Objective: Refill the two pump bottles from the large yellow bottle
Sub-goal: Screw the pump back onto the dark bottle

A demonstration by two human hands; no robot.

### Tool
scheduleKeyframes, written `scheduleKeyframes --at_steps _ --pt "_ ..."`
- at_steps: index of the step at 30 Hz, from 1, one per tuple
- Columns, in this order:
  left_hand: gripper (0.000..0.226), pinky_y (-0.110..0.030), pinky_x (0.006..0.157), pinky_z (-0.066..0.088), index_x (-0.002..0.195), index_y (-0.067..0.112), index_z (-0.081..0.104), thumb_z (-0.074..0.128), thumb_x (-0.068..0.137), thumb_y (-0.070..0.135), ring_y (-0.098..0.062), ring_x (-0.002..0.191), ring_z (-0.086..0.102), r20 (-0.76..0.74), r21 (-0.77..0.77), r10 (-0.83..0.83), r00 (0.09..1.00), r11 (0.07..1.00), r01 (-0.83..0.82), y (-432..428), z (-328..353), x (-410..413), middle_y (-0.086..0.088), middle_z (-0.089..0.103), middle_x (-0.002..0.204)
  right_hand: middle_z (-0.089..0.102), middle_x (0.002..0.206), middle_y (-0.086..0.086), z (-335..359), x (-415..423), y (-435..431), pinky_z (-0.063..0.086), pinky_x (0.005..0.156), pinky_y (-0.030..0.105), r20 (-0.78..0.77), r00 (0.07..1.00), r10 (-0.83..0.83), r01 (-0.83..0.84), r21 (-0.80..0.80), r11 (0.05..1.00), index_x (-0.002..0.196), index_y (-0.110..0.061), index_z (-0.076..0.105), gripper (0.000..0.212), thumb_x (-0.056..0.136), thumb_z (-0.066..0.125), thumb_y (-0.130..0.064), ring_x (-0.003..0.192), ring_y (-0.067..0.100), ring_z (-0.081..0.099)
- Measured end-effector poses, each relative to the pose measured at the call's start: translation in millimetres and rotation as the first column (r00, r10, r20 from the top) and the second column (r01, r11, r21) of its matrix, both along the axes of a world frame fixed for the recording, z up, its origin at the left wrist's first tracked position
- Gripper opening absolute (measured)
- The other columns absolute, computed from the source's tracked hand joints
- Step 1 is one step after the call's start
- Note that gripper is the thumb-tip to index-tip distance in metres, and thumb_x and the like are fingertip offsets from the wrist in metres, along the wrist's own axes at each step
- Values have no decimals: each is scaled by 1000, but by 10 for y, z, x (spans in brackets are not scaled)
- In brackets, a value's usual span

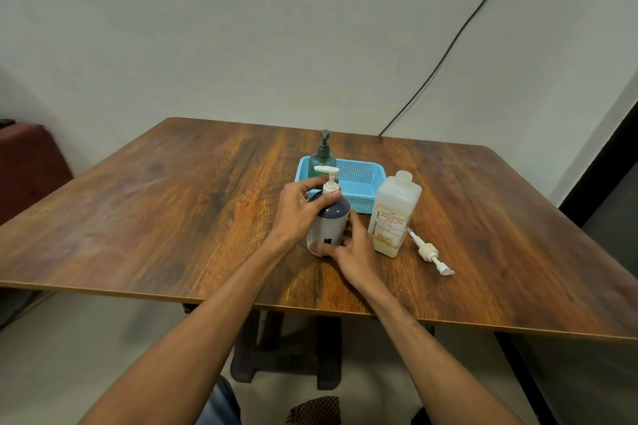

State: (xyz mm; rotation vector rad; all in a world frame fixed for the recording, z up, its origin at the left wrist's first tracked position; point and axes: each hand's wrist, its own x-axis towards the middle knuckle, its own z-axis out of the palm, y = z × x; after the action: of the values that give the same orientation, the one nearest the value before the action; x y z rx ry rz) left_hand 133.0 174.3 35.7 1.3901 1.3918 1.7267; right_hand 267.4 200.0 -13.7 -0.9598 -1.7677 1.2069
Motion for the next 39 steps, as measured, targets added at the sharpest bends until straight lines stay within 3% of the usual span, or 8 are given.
scheduleKeyframes --at_steps 5,9,11,14,23,26,33,39 --pt "36 -22 92 55 119 37 65 76 86 33 2 111 64 -96 -19 -46 994 999 45 -43 -31 -19 23 69 115 56 135 -10 21 30 7 49 102 48 8 1000 30 -30 5 1000 143 -32 41 92 65 89 -23 124 15 55" --pt "78 -14 92 51 131 53 44 87 67 43 7 119 57 -94 -144 -155 983 980 140 -113 -215 -91 28 56 128 51 139 -16 15 90 21 48 103 34 80 993 85 -85 4 996 144 -36 36 92 68 87 -27 128 10 49" --pt "82 -11 89 51 127 58 42 89 62 45 9 117 57 -125 -174 -156 980 976 133 -123 -272 -105 32 57 124 51 135 -21 -8 112 27 48 96 25 113 990 88 -89 7 996 143 -38 36 93 67 88 -29 126 11 51" --pt "75 -5 84 48 121 61 47 91 63 40 12 114 57 -201 -96 -62 978 994 43 -130 -282 -119 40 57 120 50 141 -11 -42 135 51 49 100 34 138 989 61 -64 20 998 146 -33 35 97 66 90 -29 124 14 53" --pt "82 -16 89 53 135 26 54 92 63 35 0 114 61 -215 105 146 966 986 -126 -42 20 -158 16 62 126 57 137 -8 -64 88 90 46 104 33 149 989 5 -14 56 998 146 -27 38 83 77 83 -19 122 7 54" --pt "82 -21 94 51 136 26 54 92 64 35 -5 116 60 -253 113 156 955 985 -132 54 183 -132 11 62 129 53 136 -9 -31 51 106 49 99 32 160 987 -28 16 77 997 146 -24 41 74 82 78 -19 120 12 55" --pt "81 -5 85 46 135 21 54 92 64 37 10 103 56 -277 121 186 943 980 -158 415 366 -25 15 60 121 65 121 -5 -24 -53 217 46 91 18 180 982 -64 43 118 992 131 -18 58 52 83 77 -14 112 8 59" --pt "81 -9 87 48 134 17 54 92 64 33 -8 109 60 -261 115 175 949 982 -150 800 450 40 4 62 126 64 125 -9 -62 -116 261 46 99 22 225 974 -33 -7 173 985 129 -21 61 48 83 77 -18 115 3 57"
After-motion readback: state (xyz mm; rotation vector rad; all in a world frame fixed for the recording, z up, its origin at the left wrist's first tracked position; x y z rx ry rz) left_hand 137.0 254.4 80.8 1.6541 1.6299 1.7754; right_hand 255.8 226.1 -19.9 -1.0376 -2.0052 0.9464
